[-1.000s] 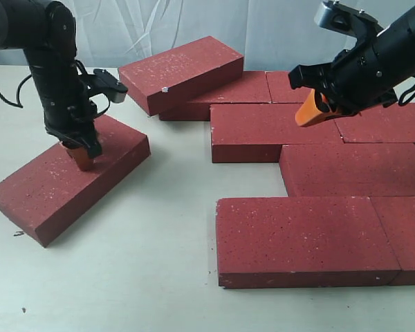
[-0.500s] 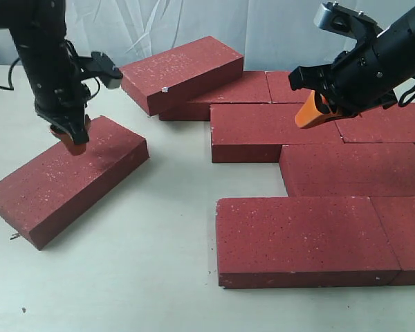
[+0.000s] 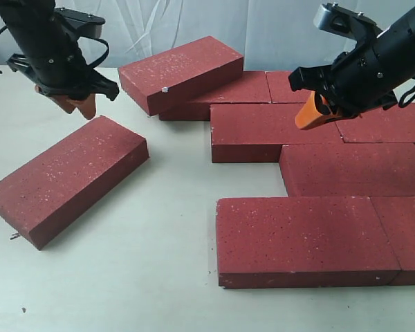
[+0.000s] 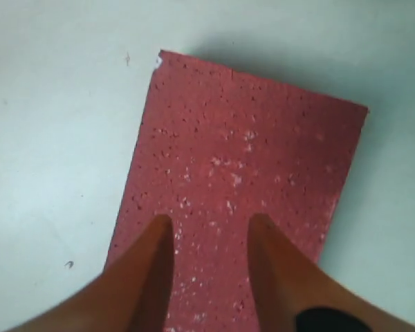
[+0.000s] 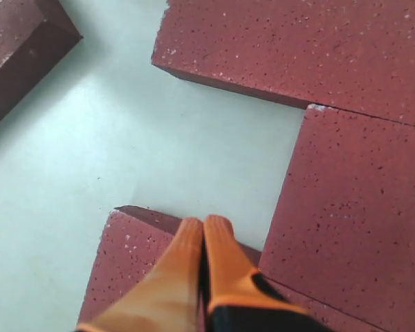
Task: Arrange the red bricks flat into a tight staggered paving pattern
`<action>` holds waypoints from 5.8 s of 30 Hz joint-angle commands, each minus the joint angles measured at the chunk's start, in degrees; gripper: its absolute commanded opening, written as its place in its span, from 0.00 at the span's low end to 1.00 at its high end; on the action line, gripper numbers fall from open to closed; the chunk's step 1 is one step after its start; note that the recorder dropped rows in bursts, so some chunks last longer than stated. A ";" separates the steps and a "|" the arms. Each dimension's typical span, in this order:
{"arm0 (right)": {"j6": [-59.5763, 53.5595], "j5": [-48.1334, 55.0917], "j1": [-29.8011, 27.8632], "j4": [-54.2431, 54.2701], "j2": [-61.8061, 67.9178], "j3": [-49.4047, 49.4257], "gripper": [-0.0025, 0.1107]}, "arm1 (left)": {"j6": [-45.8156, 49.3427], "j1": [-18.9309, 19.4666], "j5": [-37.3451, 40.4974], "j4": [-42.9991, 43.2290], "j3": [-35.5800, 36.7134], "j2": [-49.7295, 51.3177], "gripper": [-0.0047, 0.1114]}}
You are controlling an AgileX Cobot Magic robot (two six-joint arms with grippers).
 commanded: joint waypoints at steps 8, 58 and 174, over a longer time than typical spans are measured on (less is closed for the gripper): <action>-0.21 0.05 -0.15 -0.30 -0.44 -0.13 0.02 | -3.08 -0.06 -4.67 -5.37 0.57 8.52 0.32; -0.21 -4.29 -0.15 -0.44 -0.44 -0.13 0.02 | 41.74 -0.06 10.39 -20.50 0.35 1.77 0.29; -0.53 -3.32 -0.15 -0.89 -0.44 -0.13 0.02 | 20.37 20.61 -14.31 -8.25 23.18 -12.19 0.04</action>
